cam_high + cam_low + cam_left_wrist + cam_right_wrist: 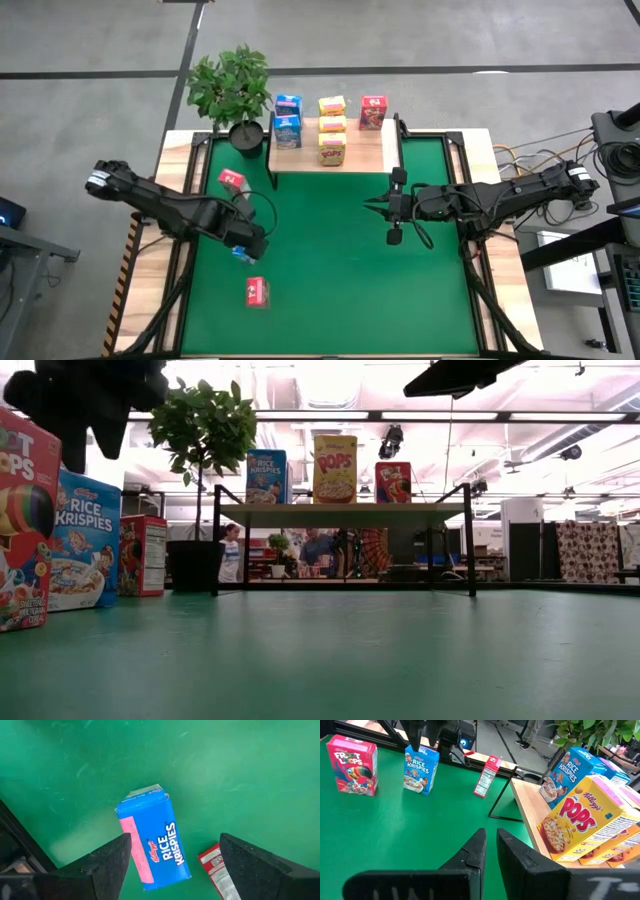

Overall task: Stack cereal on shelf
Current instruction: Put the blue cereal box on the shelf

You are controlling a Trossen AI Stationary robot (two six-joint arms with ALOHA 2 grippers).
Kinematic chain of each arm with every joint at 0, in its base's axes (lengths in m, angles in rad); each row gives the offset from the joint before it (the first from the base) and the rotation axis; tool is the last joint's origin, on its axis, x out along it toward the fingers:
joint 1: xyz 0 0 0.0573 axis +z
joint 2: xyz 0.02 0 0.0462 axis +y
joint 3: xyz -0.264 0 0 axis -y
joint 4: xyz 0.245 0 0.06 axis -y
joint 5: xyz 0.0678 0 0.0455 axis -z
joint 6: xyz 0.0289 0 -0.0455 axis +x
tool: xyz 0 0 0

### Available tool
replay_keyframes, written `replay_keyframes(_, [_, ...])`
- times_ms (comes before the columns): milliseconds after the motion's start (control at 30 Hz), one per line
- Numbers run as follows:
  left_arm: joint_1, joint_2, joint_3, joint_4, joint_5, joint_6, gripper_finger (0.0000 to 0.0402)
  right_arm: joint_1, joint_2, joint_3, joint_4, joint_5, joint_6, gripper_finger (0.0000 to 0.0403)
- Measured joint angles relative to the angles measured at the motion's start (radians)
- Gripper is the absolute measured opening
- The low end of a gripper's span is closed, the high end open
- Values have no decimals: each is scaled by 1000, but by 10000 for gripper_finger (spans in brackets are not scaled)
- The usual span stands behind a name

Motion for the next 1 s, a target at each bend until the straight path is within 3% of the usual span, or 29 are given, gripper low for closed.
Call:
replay_keyframes(433, [0,50,-10,-57,-12,2,283,0,0,0,4,0,0,34])
replay_keyframes(600, [0,49,38,-119,-12,3,283,0,0,0,4,0,0,34])
replay_keyframes(1000, [-6,49,34,-101,-33,3,283,0,0,0,0,0,0,34])
